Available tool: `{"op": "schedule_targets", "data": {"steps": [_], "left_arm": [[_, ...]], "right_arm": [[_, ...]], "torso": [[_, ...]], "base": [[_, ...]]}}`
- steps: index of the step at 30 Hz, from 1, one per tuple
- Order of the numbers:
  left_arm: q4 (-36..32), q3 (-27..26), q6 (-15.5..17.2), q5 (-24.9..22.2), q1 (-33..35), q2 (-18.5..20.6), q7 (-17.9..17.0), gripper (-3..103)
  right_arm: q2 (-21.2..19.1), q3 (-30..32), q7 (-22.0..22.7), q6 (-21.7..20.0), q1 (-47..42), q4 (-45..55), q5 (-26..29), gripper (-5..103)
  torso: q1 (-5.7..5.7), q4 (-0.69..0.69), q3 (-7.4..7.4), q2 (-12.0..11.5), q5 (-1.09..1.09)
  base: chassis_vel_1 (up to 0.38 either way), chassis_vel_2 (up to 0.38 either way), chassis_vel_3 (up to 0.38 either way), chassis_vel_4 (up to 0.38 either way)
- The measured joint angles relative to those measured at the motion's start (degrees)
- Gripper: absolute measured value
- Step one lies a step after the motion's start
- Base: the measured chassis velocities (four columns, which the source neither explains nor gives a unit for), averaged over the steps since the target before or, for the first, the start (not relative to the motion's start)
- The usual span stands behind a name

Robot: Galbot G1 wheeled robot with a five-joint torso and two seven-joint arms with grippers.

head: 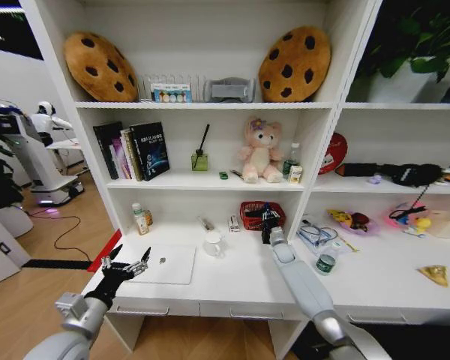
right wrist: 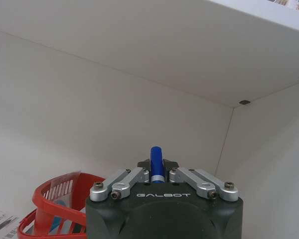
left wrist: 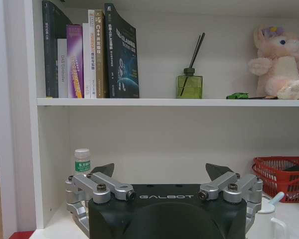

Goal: Organize the objects on the table.

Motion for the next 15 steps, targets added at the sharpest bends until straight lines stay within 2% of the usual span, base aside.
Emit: {"op": "schedule_targets", "data": {"steps": [5,10,11,12,15], "left_arm": [[0.0,0.0,0.0,0.0,0.0,0.0,0.0,100],[0.0,0.0,0.0,0.0,0.0,0.0,0.0,100],[0.0,0.0,0.0,0.0,0.0,0.0,0.0,100],[0.0,0.0,0.0,0.0,0.0,0.0,0.0,100],[0.0,0.0,0.0,0.0,0.0,0.0,0.0,100]], "right_arm": [[0.2,0.0,0.2,0.0,0.0,-0.1,0.3,13],[0.3,-0.3,3.0,-1.2,-0.6,0.2,0.4,13],[0.2,-0.5,3.8,-1.9,-1.1,0.9,0.4,10],[0.0,-0.6,4.3,-2.6,-1.8,1.7,0.6,15],[-0.2,-0.7,4.5,-3.0,-2.3,2.4,0.6,15]], "torso": [[0.00,0.00,0.00,0.0,0.00],[0.00,0.00,0.00,0.0,0.00],[0.00,0.00,0.00,0.0,0.00],[0.00,0.00,0.00,0.0,0.00],[0.00,0.00,0.00,0.0,0.00]], "base": [[0.000,0.000,0.000,0.000],[0.000,0.000,0.000,0.000],[0.000,0.000,0.000,0.000],[0.000,0.000,0.000,0.000],[0.000,0.000,0.000,0.000]]}}
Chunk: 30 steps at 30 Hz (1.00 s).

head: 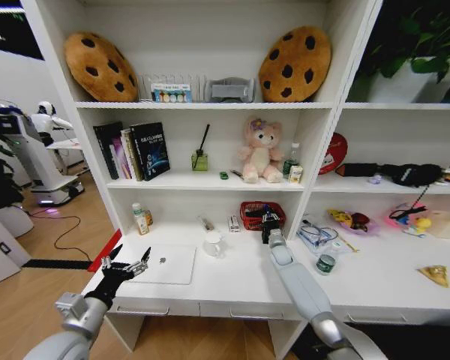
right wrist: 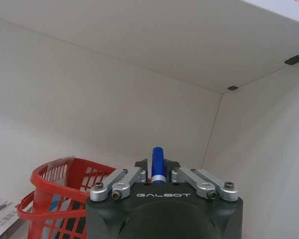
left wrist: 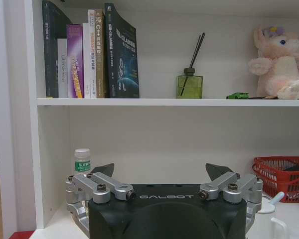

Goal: Organize the objects on the table.

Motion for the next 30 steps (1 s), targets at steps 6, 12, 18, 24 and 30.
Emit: {"op": "schedule_targets", "data": {"steps": [6,12,18,24,30], "left_arm": [[0.0,0.0,0.0,0.0,0.0,0.0,0.0,100],[0.0,0.0,0.0,0.0,0.0,0.0,0.0,100],[0.0,0.0,0.0,0.0,0.0,0.0,0.0,100],[0.0,0.0,0.0,0.0,0.0,0.0,0.0,100],[0.0,0.0,0.0,0.0,0.0,0.0,0.0,100]], "right_arm": [[-0.9,-0.1,0.8,-0.7,-1.6,2.3,0.2,42],[-2.2,-0.2,2.8,-1.8,-2.8,6.0,1.0,64],[-10.7,-2.2,9.8,-11.7,-10.1,25.1,12.6,91],[-15.6,-1.5,13.5,-17.6,-16.3,36.9,21.9,99],[-17.7,1.8,27.8,-24.5,-29.5,53.8,29.1,100]], "torso": [[0.00,0.00,0.00,0.0,0.00],[0.00,0.00,0.00,0.0,0.00],[0.00,-0.01,0.00,0.0,-0.01],[0.00,-0.02,0.00,0.0,0.00],[0.00,-0.01,0.00,0.0,0.04]], "base": [[0.000,0.000,0.000,0.000],[0.000,0.000,0.000,0.000],[0.000,0.000,0.000,0.000],[0.000,0.000,0.000,0.000],[0.000,0.000,0.000,0.000]]}}
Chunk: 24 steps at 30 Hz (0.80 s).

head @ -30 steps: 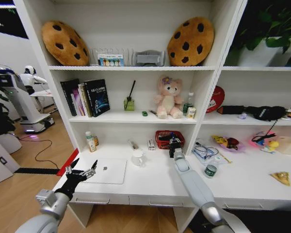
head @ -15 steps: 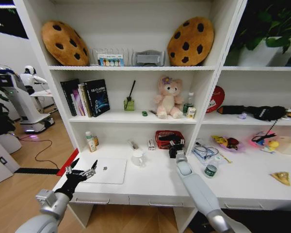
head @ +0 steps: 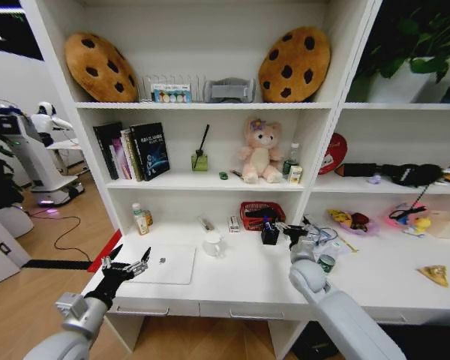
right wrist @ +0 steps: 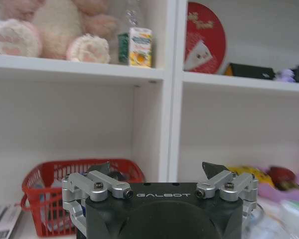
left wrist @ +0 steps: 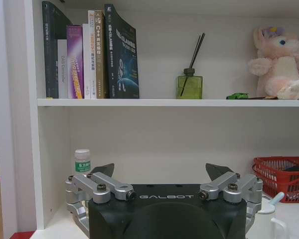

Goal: Organize the objects on the table.

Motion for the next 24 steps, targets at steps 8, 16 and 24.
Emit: {"op": "schedule_targets", "data": {"steps": [8,16,24], "left_arm": [[0.0,0.0,0.0,0.0,0.0,0.0,0.0,100],[0.0,0.0,0.0,0.0,0.0,0.0,0.0,100],[0.0,0.0,0.0,0.0,0.0,0.0,0.0,100]], "right_arm": [[7.3,7.9,11.7,-2.2,-18.7,8.5,0.7,100],[9.1,16.9,11.5,-0.7,-21.2,5.2,-0.4,100],[7.3,19.8,3.2,-0.6,-16.3,-1.5,1.6,100]], "torso": [[-0.01,0.00,-0.01,0.0,-0.04],[-0.01,0.01,0.00,0.0,-0.03],[0.01,0.01,0.01,0.0,-0.03]], "base": [[0.000,0.000,0.000,0.000],[0.000,0.000,0.000,0.000],[0.000,0.000,0.000,0.000]]}}
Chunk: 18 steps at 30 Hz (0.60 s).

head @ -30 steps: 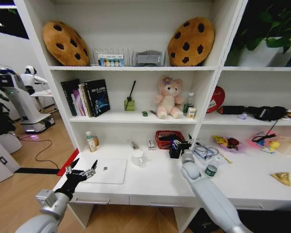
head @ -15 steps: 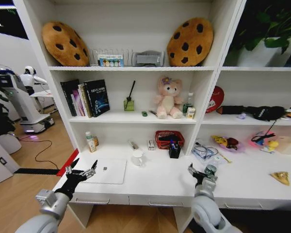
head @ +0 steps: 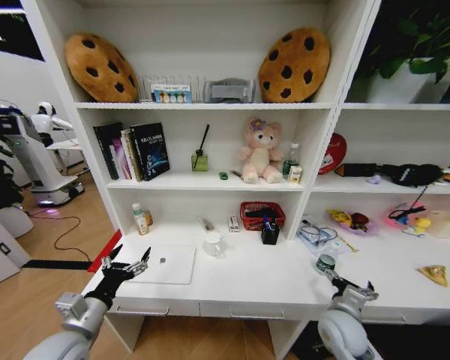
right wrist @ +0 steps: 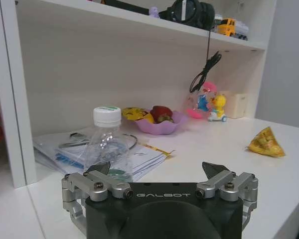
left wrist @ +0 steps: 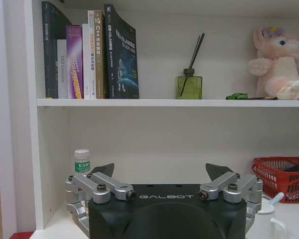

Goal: Organize the objects on the table.

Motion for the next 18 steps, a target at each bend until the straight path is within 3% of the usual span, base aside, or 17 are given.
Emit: {"op": "schedule_targets", "data": {"steps": [2,7,18], "left_arm": [[0.0,0.0,0.0,0.0,0.0,0.0,0.0,100],[0.0,0.0,0.0,0.0,0.0,0.0,0.0,100],[0.0,0.0,0.0,0.0,0.0,0.0,0.0,100]], "right_arm": [[0.0,-0.7,-4.6,-0.1,1.2,-1.1,0.9,100],[0.1,-3.0,-8.0,-0.1,2.9,-1.7,1.5,100],[-0.8,-5.6,-5.4,-0.6,8.8,-6.5,4.0,100]], "torso": [[0.00,0.00,0.00,0.0,-0.01],[0.00,0.00,0.00,0.0,-0.01],[0.00,-0.01,0.00,0.0,-0.01]], "base": [[0.000,0.000,0.000,0.000],[0.000,0.000,0.000,0.000],[0.000,0.000,0.000,0.000]]}}
